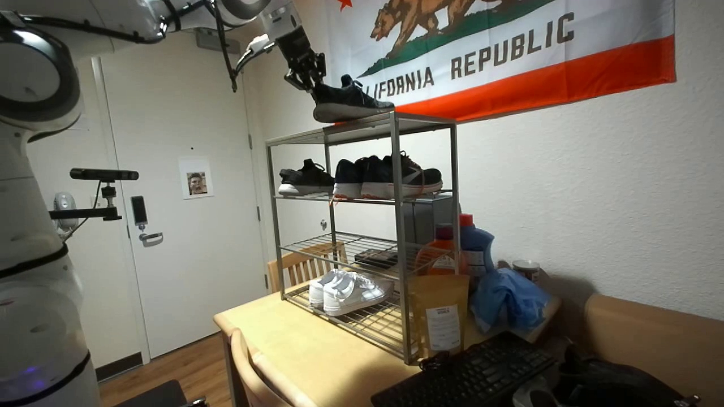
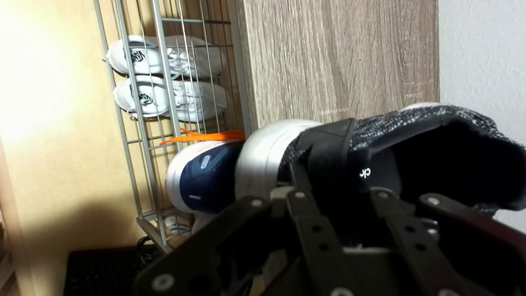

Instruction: Move the black shoe from the third shelf and put it on top of the shoe rack

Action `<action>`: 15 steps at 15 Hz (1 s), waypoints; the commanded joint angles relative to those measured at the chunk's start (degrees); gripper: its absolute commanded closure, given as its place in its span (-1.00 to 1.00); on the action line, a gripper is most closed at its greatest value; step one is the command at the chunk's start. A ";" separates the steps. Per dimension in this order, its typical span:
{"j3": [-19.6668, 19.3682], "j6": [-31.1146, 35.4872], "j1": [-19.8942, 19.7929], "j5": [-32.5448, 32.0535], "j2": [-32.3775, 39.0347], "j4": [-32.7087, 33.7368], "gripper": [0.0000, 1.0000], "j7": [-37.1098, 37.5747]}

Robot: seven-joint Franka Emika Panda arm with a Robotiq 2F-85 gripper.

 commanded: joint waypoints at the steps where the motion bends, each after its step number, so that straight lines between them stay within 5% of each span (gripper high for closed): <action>1: 0.58 -1.78 0.22 -1.88 3.94 5.60 0.89 1.59; 7: 1.25 -1.92 1.53 -3.68 6.75 7.93 0.89 1.85; 9: 1.28 -1.98 1.88 -4.02 6.83 8.17 0.56 1.60; 10: 1.29 -2.06 1.97 -4.29 6.72 8.09 0.06 1.61; 15: 0.59 -1.68 1.66 -3.24 5.63 7.31 -0.55 0.93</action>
